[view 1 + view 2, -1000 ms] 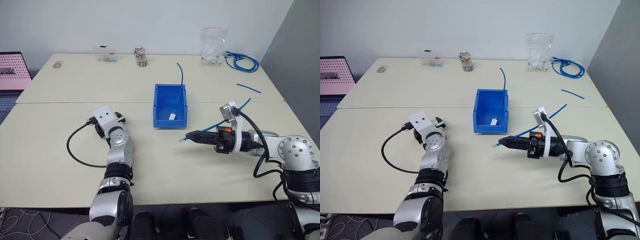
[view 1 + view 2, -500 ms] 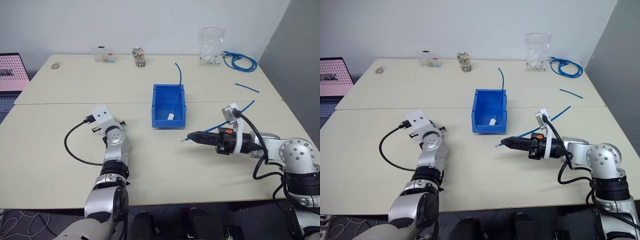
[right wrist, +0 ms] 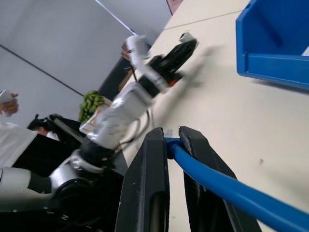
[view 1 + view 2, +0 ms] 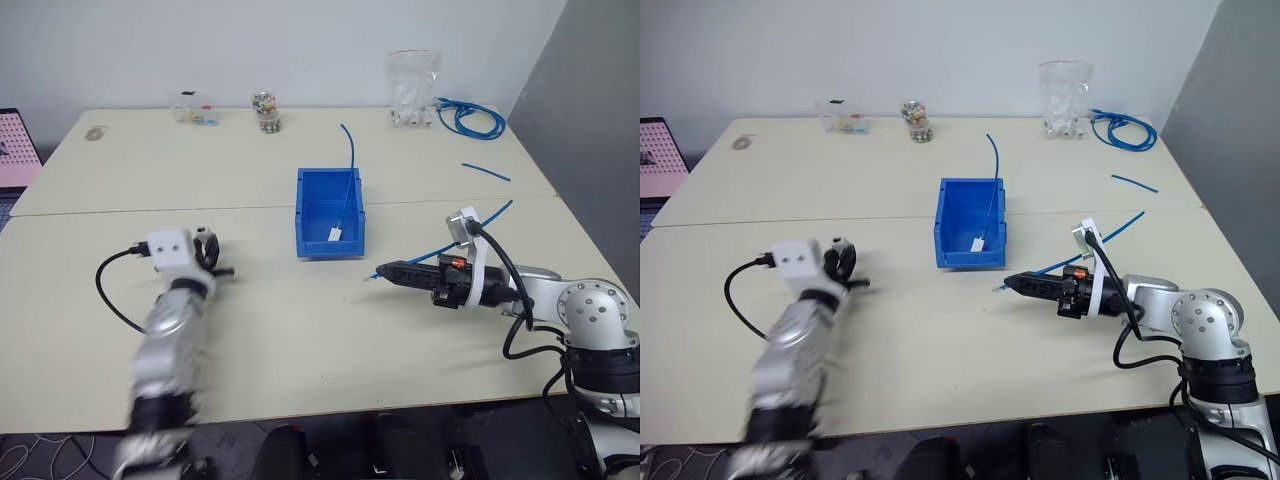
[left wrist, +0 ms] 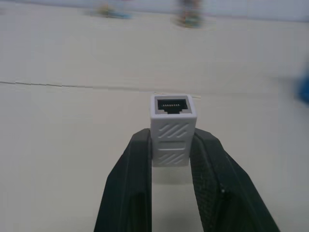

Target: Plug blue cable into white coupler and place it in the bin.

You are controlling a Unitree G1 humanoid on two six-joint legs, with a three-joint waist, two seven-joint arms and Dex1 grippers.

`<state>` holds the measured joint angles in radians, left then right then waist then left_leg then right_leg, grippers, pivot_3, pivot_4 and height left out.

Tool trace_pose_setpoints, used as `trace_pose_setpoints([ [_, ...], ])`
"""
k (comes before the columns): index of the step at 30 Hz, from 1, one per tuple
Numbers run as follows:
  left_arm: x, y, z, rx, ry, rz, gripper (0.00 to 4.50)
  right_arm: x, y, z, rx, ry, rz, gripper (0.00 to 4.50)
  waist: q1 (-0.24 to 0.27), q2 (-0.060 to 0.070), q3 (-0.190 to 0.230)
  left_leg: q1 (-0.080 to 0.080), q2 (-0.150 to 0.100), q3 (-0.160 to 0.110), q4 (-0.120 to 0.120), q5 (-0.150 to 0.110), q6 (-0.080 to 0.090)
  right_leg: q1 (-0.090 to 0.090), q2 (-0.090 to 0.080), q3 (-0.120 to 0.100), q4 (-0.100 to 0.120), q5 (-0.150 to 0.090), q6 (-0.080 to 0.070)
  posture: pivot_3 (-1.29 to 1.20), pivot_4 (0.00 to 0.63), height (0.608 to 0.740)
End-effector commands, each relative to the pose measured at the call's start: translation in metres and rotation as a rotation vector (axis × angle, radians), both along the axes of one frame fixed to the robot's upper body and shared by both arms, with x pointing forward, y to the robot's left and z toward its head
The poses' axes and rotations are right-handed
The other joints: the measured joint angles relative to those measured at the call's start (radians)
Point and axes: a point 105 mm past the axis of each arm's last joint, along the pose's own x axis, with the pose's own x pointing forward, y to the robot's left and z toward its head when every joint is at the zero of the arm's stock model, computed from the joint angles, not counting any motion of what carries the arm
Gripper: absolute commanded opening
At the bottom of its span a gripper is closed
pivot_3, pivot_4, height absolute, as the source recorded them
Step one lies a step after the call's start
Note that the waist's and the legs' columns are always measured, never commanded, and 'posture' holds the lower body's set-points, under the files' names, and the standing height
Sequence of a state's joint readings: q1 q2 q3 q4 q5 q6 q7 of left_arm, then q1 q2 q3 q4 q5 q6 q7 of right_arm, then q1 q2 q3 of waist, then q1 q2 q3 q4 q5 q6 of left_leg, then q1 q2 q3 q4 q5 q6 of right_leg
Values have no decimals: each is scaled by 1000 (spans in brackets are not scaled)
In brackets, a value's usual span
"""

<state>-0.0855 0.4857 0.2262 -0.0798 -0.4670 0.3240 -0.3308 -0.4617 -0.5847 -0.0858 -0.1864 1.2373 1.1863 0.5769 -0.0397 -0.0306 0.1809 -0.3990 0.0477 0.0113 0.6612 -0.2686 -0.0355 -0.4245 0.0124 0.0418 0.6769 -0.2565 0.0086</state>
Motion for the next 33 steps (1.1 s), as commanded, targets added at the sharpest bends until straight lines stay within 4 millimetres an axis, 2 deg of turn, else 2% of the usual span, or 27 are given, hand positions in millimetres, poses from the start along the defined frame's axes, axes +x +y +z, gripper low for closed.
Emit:
trace_pose_setpoints([
  [1,-43,-50,7,89,78,-514,764,-6,5,9,-7,-73,51,122,4,0,0,0,-1,0,0,0,0,0,1,-1,0,-3,4,0,150,740],
  [5,-61,-85,-11,165,164,-812,764,-5,8,8,-55,-116,84,122,19,2,1,0,-2,0,2,1,2,3,0,-3,-1,-4,3,0,150,740],
  [8,-52,-111,-28,208,164,-970,764,-8,15,-2,-181,-223,141,122,16,3,2,1,-5,1,2,4,7,4,1,-1,-1,-5,0,0,150,740],
  [10,-47,-121,-37,230,165,-1046,764,-8,17,-5,-236,-283,167,122,14,3,2,1,-5,1,2,4,7,4,2,0,-2,-5,2,0,150,740],
  [11,-47,-126,-42,244,169,-1088,764,-7,18,-6,-260,-315,182,122,13,3,1,0,-5,1,2,4,7,3,3,-1,-1,-1,7,0,150,740],
  [15,-47,-136,-54,288,184,-1215,764,-6,22,-12,-363,-438,251,122,8,3,1,-1,-5,1,1,4,8,3,4,0,-2,-3,4,0,150,740],
  [20,-43,-146,-60,316,183,-1319,764,-1,34,-18,-431,-539,308,122,13,3,1,-1,-5,-1,1,4,8,3,4,-1,-1,-4,3,0,150,740],
  [25,-36,-161,-60,311,165,-1348,764,-2,48,-22,-467,-600,361,122,21,4,1,-1,-5,-1,3,4,8,4,2,-2,-1,-3,4,0,150,740],
  [33,-46,-178,-59,277,159,-1419,764,3,53,-28,-526,-667,417,122,25,4,1,-1,-6,-2,4,4,8,5,1,-1,-1,-2,6,0,150,740],
])
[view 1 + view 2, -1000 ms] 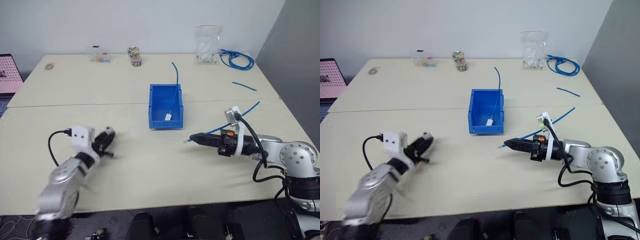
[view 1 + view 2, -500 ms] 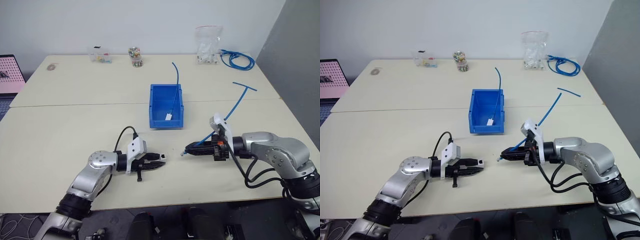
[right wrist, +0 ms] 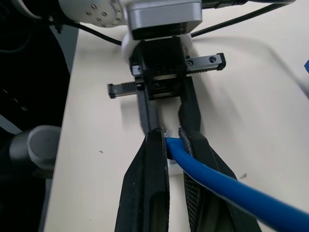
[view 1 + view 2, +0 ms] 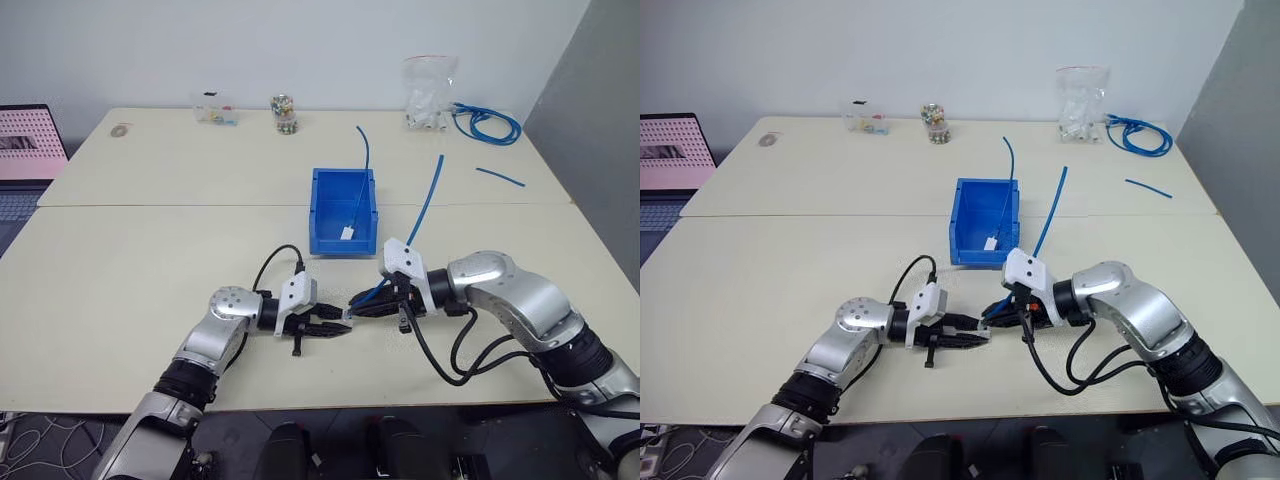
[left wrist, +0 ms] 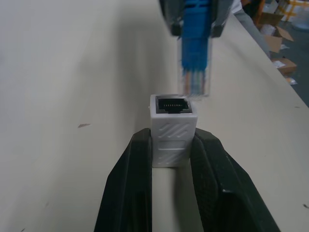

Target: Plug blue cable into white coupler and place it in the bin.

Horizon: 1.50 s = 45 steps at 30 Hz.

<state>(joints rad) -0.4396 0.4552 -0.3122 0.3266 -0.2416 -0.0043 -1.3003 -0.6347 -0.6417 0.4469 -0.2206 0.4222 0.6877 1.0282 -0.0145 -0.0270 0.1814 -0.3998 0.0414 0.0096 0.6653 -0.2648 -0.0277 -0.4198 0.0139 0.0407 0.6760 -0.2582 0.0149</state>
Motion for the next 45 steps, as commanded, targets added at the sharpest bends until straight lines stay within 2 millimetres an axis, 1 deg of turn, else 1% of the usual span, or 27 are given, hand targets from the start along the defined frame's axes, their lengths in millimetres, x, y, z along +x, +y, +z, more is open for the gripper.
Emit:
trace_pose_setpoints([
  [1,-14,-10,-16,47,50,-63,764,3,4,7,-19,-69,52,122,0,0,0,0,0,0,0,0,0,0,0,0,0,0,0,0,150,740],
  [5,-12,-10,-15,47,46,-61,764,4,4,3,-48,-84,80,122,0,0,0,0,0,0,0,0,0,0,1,-1,1,0,-1,0,150,740],
  [12,-10,-5,-14,53,37,-38,764,4,0,7,-60,-79,101,122,0,0,0,1,0,-1,0,0,0,0,1,0,2,0,-1,0,150,740],
  [15,-10,-3,-16,55,34,-24,764,2,-1,12,-53,-67,107,122,0,0,0,1,0,-2,0,0,0,0,1,-1,2,0,-1,0,150,740],
  [18,-10,-4,-17,57,35,-21,764,5,-2,21,-45,-81,92,122,-1,0,0,1,0,-2,0,0,0,0,1,0,2,0,-1,0,150,740],
  [21,-10,-3,-17,56,32,-19,764,3,-7,23,-63,-84,97,122,-2,0,0,1,0,-3,0,0,0,0,1,0,3,0,-1,0,150,740],
  [24,-9,-4,-17,59,28,-22,764,1,-10,20,-86,-77,102,122,-3,0,0,1,0,-3,0,0,0,0,1,-1,3,0,-1,0,150,740],
  [27,-8,-5,-18,60,22,-24,764,-1,-12,13,-111,-69,110,122,-3,0,0,1,0,-3,0,0,0,0,1,-1,3,0,-1,0,150,740],
  [34,-6,-9,-16,55,14,-24,764,2,-11,6,-125,-61,94,122,-3,0,0,1,-1,-3,0,0,0,0,1,0,3,0,-1,0,150,740],
  [45,-7,-8,-17,54,14,-16,764,-5,-11,-6,-179,-61,123,122,-2,0,-1,2,-2,-3,0,0,0,0,1,0,3,0,-1,0,150,740],
])
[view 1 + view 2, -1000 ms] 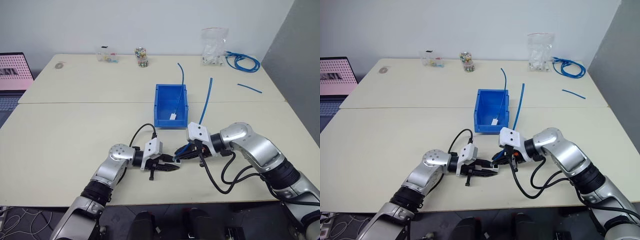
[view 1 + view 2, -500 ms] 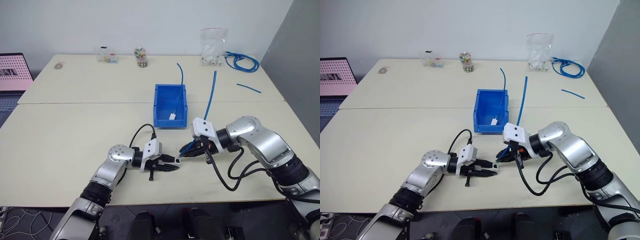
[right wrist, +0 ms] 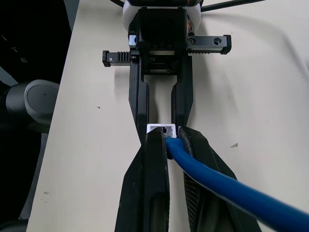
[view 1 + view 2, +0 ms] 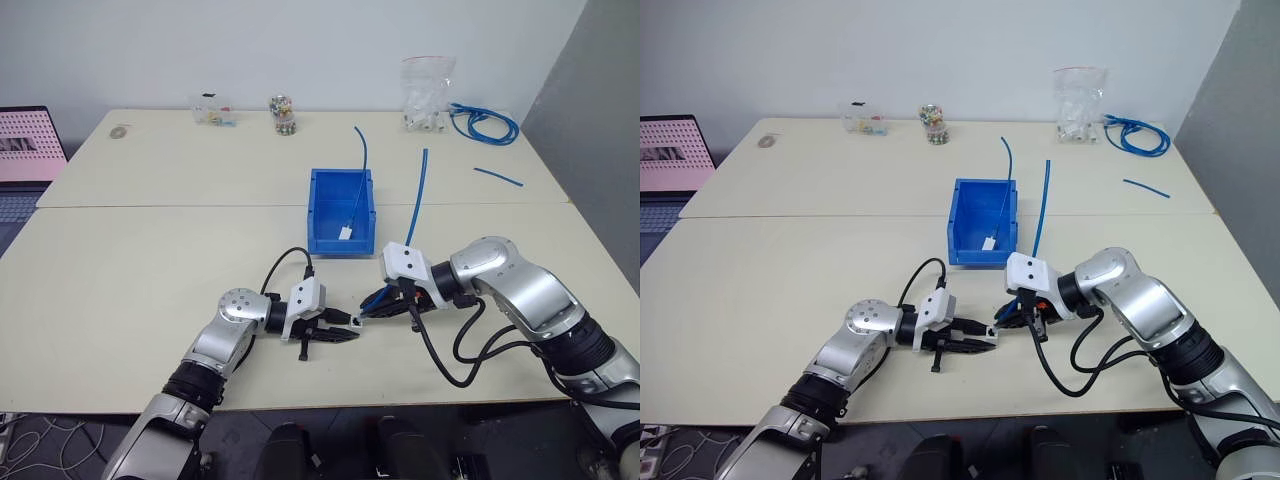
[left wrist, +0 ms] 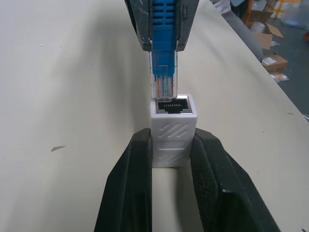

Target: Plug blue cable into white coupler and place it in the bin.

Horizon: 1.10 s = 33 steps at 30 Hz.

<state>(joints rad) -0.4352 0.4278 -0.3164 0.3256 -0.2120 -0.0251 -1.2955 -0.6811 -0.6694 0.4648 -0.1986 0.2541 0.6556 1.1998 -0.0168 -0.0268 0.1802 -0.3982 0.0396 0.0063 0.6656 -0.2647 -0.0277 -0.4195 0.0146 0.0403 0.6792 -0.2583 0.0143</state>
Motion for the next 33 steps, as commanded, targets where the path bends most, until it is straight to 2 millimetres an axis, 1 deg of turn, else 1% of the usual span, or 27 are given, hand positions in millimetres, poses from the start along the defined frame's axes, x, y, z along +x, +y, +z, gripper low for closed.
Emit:
trace_pose_setpoints([
  [1,-5,0,-15,54,33,1,764,-8,1,-6,-32,4,40,122,0,0,0,0,0,0,0,0,0,0,0,0,0,0,0,0,150,740],
  [6,-3,-2,-13,52,29,3,764,-10,5,-9,-35,9,48,122,0,0,-1,0,-1,0,0,0,0,0,0,0,0,0,0,0,150,740],
  [13,-4,-2,-13,50,33,3,764,-10,7,-12,-43,10,50,122,1,0,-1,0,-5,-2,0,0,0,1,-1,0,0,0,0,0,150,740],
  [19,-5,-3,-14,46,38,3,764,-7,5,-18,-72,3,49,122,0,0,-2,1,-6,-3,0,0,0,1,-2,0,0,0,0,0,150,740],
  [23,-5,-4,-14,46,40,3,764,-3,3,-24,-125,-9,53,122,0,0,-3,2,-6,-4,0,0,0,3,-2,0,0,0,0,0,150,740],
  [27,-5,-6,-14,45,38,3,764,-9,-5,-42,-260,-1,140,122,0,1,-4,9,-6,-3,0,0,0,9,-2,0,-1,0,0,0,150,740],
  [30,-4,-7,-14,44,34,5,764,-10,-7,-49,-278,18,139,122,1,0,-8,13,-7,-3,-2,0,0,13,-3,-1,-2,-1,0,0,150,740],
  [33,-5,-6,-15,42,33,10,764,-12,-10,-59,-296,38,131,122,1,0,-15,14,-9,-4,-2,0,0,14,-5,-1,-2,-2,1,0,150,740],
])
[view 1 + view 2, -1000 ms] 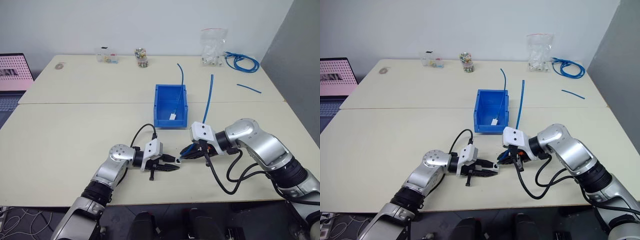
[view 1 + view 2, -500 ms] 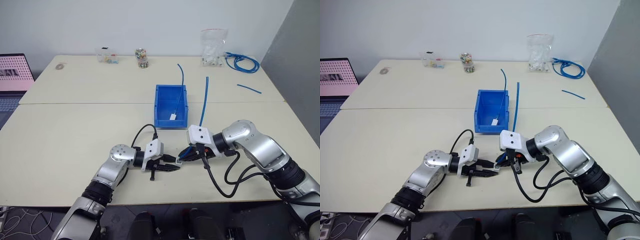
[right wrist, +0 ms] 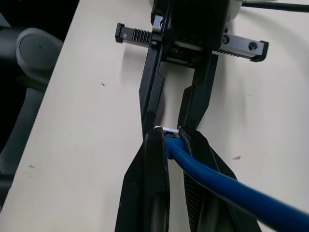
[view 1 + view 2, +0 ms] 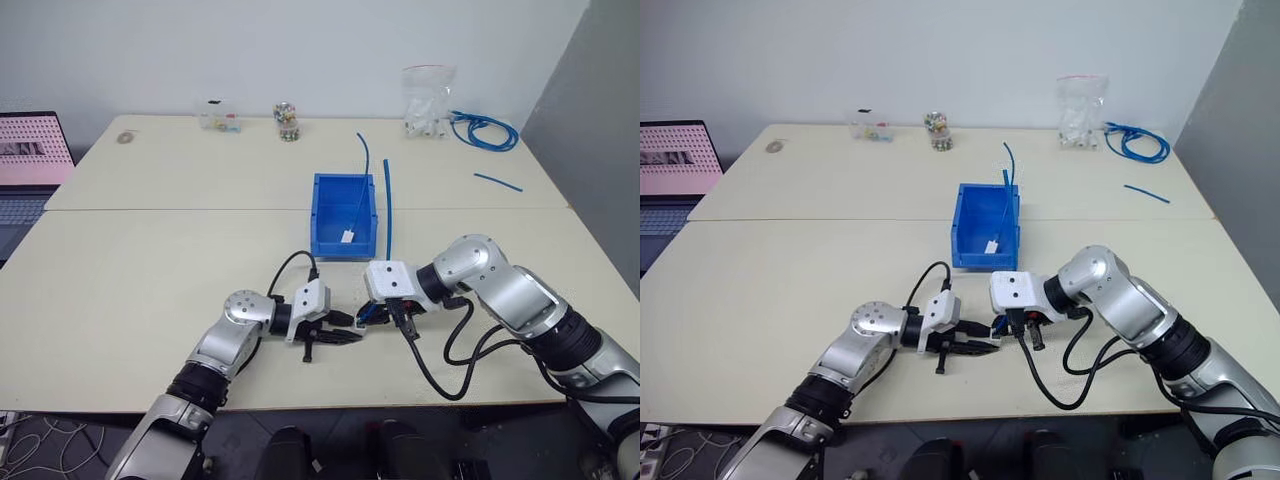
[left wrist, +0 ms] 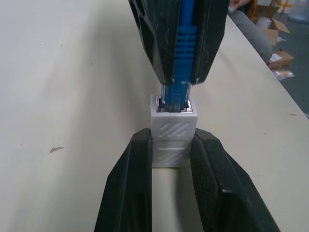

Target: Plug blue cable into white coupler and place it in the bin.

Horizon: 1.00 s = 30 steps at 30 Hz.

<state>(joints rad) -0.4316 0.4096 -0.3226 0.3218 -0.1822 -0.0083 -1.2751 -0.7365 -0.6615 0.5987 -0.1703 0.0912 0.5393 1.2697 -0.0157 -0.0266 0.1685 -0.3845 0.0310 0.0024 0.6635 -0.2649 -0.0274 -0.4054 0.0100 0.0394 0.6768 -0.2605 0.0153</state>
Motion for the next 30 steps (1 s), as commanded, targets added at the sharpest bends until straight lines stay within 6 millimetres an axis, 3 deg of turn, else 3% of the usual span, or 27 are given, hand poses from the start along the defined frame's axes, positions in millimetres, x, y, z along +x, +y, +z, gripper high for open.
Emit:
trace_pose_setpoints([
  [1,-6,-1,-10,25,26,0,764,-10,-18,-45,-141,130,-34,122,0,0,-6,0,0,0,0,0,0,0,0,0,0,0,0,0,150,740],
  [7,-6,1,-9,21,13,17,764,1,-16,-42,-82,129,-108,122,-2,0,-18,2,-1,0,-1,0,0,1,-1,1,0,-1,0,0,150,740],
  [9,-5,3,-1,-4,15,33,1469,7,-16,-31,-41,110,-141,122,-4,0,-18,3,-1,0,-1,0,0,1,-1,1,0,-1,0,0,150,740],
  [13,-1,9,23,-67,-5,97,2235,7,-14,-4,65,144,-211,122,-12,0,-17,2,0,0,-1,0,0,1,-1,1,1,-2,0,0,150,740],
  [19,-10,31,69,-195,-39,310,3448,19,-14,54,324,276,-402,122,-18,2,-8,-2,8,-2,-1,0,0,-2,-1,3,2,-2,-1,0,150,740],
  [21,-12,40,85,-266,-63,455,3871,42,-7,83,472,350,-489,122,-27,3,-6,-2,9,-1,-2,0,0,-3,0,3,2,-2,-2,0,150,740],
  [24,-8,52,105,-356,-108,662,4423,72,1,107,602,384,-591,122,-34,2,-2,-1,12,-1,-2,0,0,-3,0,3,3,-2,-2,0,150,740],
  [27,-4,64,117,-436,-131,855,4423,105,7,118,682,368,-702,122,-30,2,-2,-1,14,-2,-2,0,0,-3,4,2,3,-2,-3,0,150,740],
  [30,-6,70,115,-462,-147,986,4423,127,16,117,703,345,-765,122,-29,2,-2,-1,13,0,-3,0,0,-3,5,4,2,-2,-3,0,150,740],
])
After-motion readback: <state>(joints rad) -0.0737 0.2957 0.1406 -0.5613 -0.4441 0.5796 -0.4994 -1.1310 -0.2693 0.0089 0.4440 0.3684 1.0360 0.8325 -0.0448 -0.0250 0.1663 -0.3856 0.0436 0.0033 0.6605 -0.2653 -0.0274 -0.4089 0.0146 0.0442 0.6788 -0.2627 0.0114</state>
